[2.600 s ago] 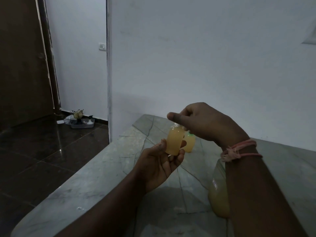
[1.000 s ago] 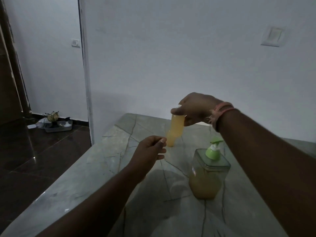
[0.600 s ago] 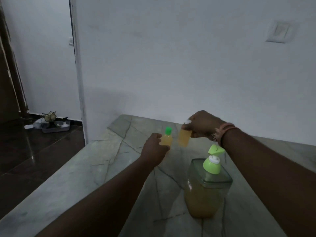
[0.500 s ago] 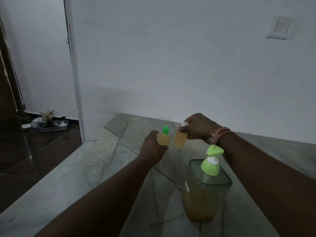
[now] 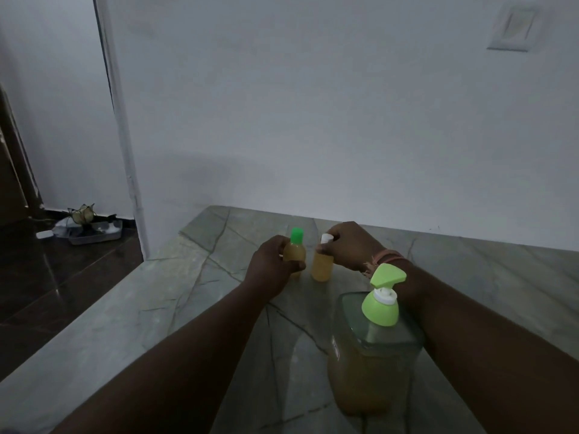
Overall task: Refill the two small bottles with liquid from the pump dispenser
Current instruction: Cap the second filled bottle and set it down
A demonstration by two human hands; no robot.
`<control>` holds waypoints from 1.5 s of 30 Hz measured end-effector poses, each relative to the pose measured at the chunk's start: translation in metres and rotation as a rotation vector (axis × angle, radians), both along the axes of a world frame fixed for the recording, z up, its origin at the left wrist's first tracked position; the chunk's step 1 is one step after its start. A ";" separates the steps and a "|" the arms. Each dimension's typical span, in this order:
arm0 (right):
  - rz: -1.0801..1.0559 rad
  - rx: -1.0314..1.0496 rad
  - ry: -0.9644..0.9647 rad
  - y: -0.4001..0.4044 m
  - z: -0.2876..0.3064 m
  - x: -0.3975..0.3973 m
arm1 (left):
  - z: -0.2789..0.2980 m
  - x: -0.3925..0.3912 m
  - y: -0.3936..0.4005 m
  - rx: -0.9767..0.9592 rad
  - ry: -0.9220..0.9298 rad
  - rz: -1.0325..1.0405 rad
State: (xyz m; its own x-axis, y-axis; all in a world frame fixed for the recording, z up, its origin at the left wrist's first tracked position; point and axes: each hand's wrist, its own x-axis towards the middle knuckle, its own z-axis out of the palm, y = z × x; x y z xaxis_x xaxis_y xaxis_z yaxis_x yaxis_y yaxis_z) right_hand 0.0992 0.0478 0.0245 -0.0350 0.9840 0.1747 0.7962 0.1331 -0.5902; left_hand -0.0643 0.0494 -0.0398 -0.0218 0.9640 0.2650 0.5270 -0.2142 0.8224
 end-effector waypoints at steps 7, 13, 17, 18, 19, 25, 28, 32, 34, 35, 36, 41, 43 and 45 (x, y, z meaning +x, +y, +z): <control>-0.093 -0.055 0.126 -0.010 -0.001 0.014 | -0.001 -0.004 -0.007 -0.001 -0.057 -0.018; -0.123 0.043 0.303 -0.072 0.008 0.044 | 0.009 -0.013 -0.058 0.028 -0.100 0.157; -0.079 -0.038 0.608 -0.131 0.009 0.046 | 0.018 -0.009 -0.111 0.035 -0.214 0.052; -0.075 -0.047 0.660 -0.145 0.009 0.045 | 0.021 -0.007 -0.124 0.004 -0.270 -0.033; -0.083 -0.048 0.705 -0.159 0.008 0.043 | 0.023 -0.005 -0.137 -0.036 -0.326 -0.128; -0.082 -0.173 0.874 -0.212 -0.007 0.019 | 0.033 0.008 -0.188 -0.247 -0.442 -0.512; 0.012 -0.219 0.961 -0.220 -0.021 0.010 | 0.031 0.015 -0.200 -0.263 -0.363 -0.546; -0.050 -0.098 1.018 -0.212 -0.028 0.008 | 0.029 0.025 -0.197 -0.119 -0.280 -0.447; -0.096 -0.043 0.987 -0.196 -0.030 0.013 | 0.032 0.031 -0.185 -0.116 -0.263 -0.461; -0.103 -0.018 0.984 -0.184 -0.029 0.017 | 0.035 0.035 -0.175 -0.112 -0.266 -0.473; -0.114 0.016 0.984 -0.171 -0.027 0.023 | 0.039 0.040 -0.162 -0.103 -0.267 -0.486; -0.260 0.186 0.846 -0.084 -0.011 0.049 | 0.064 0.072 -0.076 -0.129 -0.191 -0.537; -0.305 0.232 0.859 -0.053 -0.014 0.057 | 0.077 0.081 -0.043 -0.136 -0.106 -0.554; -0.325 0.233 0.911 -0.032 -0.015 0.063 | 0.091 0.087 -0.022 -0.127 0.018 -0.581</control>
State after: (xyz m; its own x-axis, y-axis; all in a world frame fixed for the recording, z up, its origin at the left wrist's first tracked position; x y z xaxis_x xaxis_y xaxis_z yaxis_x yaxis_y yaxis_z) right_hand 0.1623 0.0153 0.0098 0.4735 0.8598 0.1910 0.0699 0.1795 -0.9813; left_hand 0.0225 0.0276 0.0508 0.5226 0.8406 0.1420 0.3671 -0.3723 0.8524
